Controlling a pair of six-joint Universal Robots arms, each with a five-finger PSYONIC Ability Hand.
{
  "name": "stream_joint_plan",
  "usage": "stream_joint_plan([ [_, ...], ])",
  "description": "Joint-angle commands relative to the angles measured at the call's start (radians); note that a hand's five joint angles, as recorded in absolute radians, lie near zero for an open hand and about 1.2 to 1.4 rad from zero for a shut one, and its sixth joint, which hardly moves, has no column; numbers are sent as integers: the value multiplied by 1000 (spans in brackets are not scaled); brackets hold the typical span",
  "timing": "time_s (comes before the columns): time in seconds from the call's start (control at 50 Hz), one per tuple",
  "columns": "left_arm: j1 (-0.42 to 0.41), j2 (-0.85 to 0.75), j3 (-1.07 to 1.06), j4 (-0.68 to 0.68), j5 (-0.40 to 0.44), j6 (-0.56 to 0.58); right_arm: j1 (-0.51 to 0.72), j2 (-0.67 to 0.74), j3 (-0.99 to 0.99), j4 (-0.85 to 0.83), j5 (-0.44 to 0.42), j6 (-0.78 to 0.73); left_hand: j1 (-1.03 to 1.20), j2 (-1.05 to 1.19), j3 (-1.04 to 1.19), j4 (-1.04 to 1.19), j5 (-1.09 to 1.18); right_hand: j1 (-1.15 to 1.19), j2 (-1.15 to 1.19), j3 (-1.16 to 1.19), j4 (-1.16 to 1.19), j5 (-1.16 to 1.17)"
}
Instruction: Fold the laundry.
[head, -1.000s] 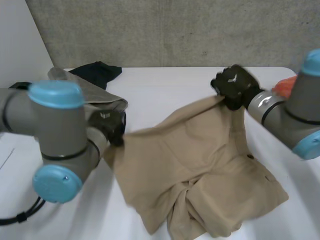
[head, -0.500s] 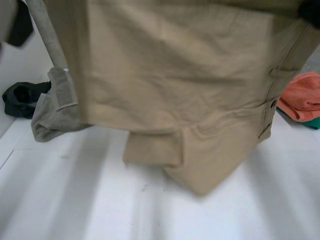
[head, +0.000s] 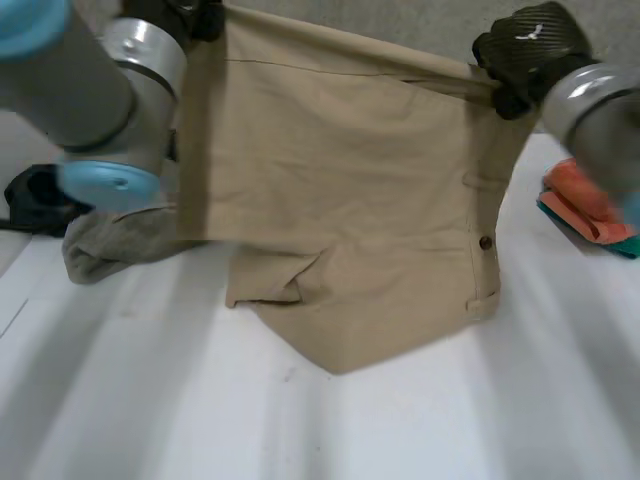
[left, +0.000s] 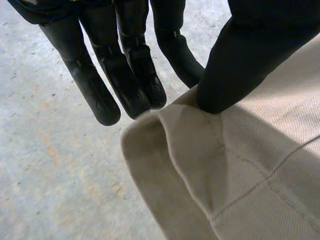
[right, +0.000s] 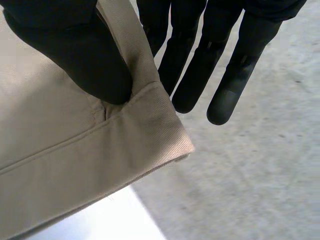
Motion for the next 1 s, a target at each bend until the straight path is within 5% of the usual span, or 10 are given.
stream_joint_plan([
  [0.02, 32, -229, 193, 277, 85, -5, 34, 221, -18, -580, 92, 4, -322, -370, -367, -372, -330, -586, -636, -655, -661, -638],
  [0.04, 34, -243, 207, 291, 85, -6, 40, 260, -15, -640, 82, -4, -771, -819, -816, -820, -778, -950, -1000, -1019, -1024, -1001],
  [0.06, 34, -266, 228, 296, 87, -6, 43, 274, -16, -651, 78, -5, -921, -969, -966, -970, -928, -950, -1000, -1019, -1024, -1001],
  [0.2, 32, -257, 135, 262, 79, -11, 48, 252, 25, -509, 68, 3, -976, -1024, -1021, -1025, -983, -950, -1000, -1019, -1024, -1001],
  [0.4, -4, 36, -336, 216, 11, -26, 2, 28, 298, -182, 2, -5, -976, -1024, -1021, -1025, -983, -950, -1000, -1019, -1024, -1001],
  [0.62, -136, 249, -759, -145, -16, -166, -173, -85, 637, 20, -239, -20, -805, -853, -850, -854, -812, -444, -494, -513, -518, -496],
  [0.72, -138, 228, -832, -207, -10, -298, -210, -84, 718, 17, -339, -68, -591, -639, -636, -640, -598, -232, -282, -301, -307, -284],
  [0.86, -129, 180, -872, -202, 4, -375, -227, -58, 769, -58, -405, -128, -170, -219, -215, -220, -178, -235, -285, -304, -309, -286],
  [1.0, -127, 128, -849, -161, 2, -368, -224, 8, 757, -199, -402, -122, -860, -909, -905, -910, -868, -376, -425, -445, -450, -427],
])
